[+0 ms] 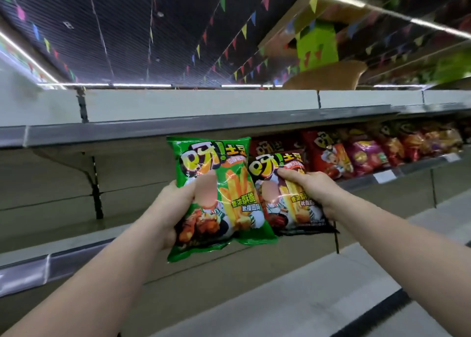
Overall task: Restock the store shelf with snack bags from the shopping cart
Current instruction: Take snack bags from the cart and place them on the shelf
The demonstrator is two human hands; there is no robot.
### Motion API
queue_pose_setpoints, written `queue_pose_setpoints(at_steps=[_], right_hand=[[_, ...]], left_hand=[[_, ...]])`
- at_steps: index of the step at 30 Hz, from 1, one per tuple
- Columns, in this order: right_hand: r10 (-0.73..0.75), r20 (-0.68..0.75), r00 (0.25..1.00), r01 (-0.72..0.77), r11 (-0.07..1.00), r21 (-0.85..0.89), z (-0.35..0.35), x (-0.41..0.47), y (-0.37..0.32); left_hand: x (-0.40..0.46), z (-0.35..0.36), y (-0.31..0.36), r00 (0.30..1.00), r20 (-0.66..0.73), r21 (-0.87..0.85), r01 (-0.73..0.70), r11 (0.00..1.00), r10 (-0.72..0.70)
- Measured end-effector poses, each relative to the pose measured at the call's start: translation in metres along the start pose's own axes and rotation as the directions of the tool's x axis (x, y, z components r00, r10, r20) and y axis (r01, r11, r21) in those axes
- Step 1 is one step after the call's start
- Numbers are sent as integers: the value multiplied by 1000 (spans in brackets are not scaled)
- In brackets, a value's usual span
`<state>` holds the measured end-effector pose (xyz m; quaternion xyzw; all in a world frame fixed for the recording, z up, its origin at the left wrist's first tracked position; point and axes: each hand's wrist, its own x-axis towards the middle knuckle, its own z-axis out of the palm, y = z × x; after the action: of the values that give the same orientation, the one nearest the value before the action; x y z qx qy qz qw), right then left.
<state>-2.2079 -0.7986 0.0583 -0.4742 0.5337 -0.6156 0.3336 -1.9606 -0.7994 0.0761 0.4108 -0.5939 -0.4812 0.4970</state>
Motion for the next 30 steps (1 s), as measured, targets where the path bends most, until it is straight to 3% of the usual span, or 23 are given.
queue_pose_setpoints(at_steps=[14,26,30], right_hand=[[-5,23,1000,3,998,58,-43,98,-13],[-79,167,983,84,996,-26,-65,186,4],[-104,146,984,117,990,-81,-62,200,12]], left_hand=[[58,54,0,998,-56,-17,24,1000,-25],[114,110,-7,982,-188,25,13,1000,-9],[120,122,-8,982,-184,32,37,999,-30]])
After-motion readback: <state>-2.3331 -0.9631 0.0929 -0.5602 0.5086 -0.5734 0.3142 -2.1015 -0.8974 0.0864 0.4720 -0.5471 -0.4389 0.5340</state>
